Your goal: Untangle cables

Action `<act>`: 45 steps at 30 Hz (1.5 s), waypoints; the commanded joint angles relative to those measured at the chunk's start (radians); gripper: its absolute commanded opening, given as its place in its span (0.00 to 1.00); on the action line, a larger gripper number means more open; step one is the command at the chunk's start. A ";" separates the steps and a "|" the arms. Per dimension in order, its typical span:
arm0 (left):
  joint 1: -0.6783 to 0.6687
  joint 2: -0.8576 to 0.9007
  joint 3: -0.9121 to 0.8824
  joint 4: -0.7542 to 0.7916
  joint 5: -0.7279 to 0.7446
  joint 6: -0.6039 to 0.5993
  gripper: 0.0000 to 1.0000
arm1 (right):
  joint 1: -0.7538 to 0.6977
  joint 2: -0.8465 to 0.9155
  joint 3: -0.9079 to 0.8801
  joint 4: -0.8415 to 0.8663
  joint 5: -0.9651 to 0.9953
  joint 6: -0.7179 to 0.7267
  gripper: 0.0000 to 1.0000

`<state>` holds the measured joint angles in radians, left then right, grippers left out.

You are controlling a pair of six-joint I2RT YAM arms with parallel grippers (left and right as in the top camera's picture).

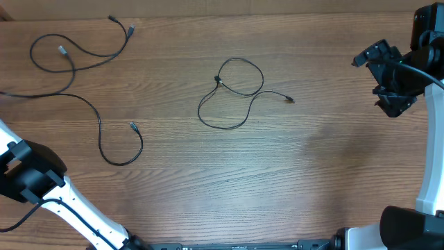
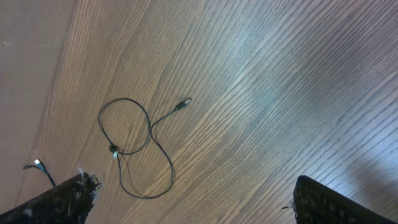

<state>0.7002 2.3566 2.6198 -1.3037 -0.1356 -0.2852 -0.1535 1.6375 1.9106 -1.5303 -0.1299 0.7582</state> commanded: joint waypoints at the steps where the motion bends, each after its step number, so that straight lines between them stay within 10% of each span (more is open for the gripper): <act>1: -0.005 -0.006 -0.002 0.023 0.018 0.009 0.80 | 0.002 -0.004 0.007 0.003 0.010 -0.008 1.00; 12: -0.035 0.045 -0.005 -0.153 0.339 0.032 0.92 | 0.002 -0.004 0.007 0.003 0.010 -0.008 1.00; 21: -0.133 0.109 -0.009 -0.386 0.346 0.096 0.97 | 0.002 -0.004 0.007 0.003 0.010 -0.008 1.00; 29: -0.240 0.112 -0.125 -0.299 0.249 0.106 1.00 | 0.002 -0.004 0.007 0.003 0.010 -0.008 1.00; 45: -0.285 0.112 -0.396 -0.061 0.065 -0.323 0.92 | 0.002 -0.004 0.007 0.003 0.010 -0.008 1.00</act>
<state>0.4065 2.4577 2.2589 -1.4010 -0.0181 -0.5056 -0.1535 1.6375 1.9106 -1.5303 -0.1299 0.7578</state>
